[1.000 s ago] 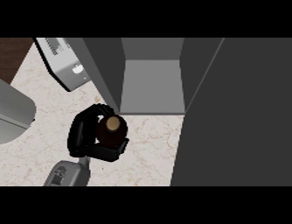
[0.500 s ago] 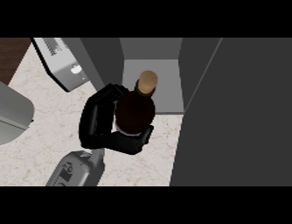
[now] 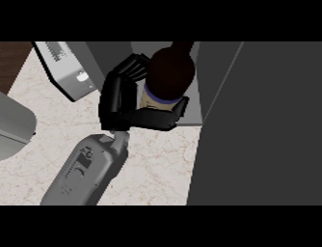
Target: Pick up the wine, place it into the cabinet and close the cabinet
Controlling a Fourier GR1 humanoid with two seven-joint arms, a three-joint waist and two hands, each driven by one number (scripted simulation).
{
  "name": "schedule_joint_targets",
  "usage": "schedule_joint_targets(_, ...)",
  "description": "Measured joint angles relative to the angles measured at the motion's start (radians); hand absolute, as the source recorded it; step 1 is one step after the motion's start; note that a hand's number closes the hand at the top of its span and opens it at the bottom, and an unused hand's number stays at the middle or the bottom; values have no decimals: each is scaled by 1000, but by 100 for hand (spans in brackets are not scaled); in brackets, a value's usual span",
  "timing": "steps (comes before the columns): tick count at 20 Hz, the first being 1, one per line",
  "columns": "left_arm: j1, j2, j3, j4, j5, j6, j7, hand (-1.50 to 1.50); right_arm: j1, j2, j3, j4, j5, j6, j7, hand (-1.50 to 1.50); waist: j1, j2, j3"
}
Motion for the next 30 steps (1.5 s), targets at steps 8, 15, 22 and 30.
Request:
schedule_joint_targets(8,-102,5,-1,146,-33,45,-39,150,11,-1,-12,-3,-9,10,1,-150,-1,0,0)
schedule_joint_targets(15,-157,0,13,295,-52,43,-131,150,53,14,-8,-1,-11,22,-19,-150,-2,2,0)
schedule_joint_targets(22,-176,-1,-8,424,2,54,-239,150,40,17,-17,9,-15,37,-35,-150,-3,3,-1)
schedule_joint_targets(30,-189,-1,-33,565,96,60,-350,150,25,11,-46,37,-37,54,-45,-150,-9,4,-1)
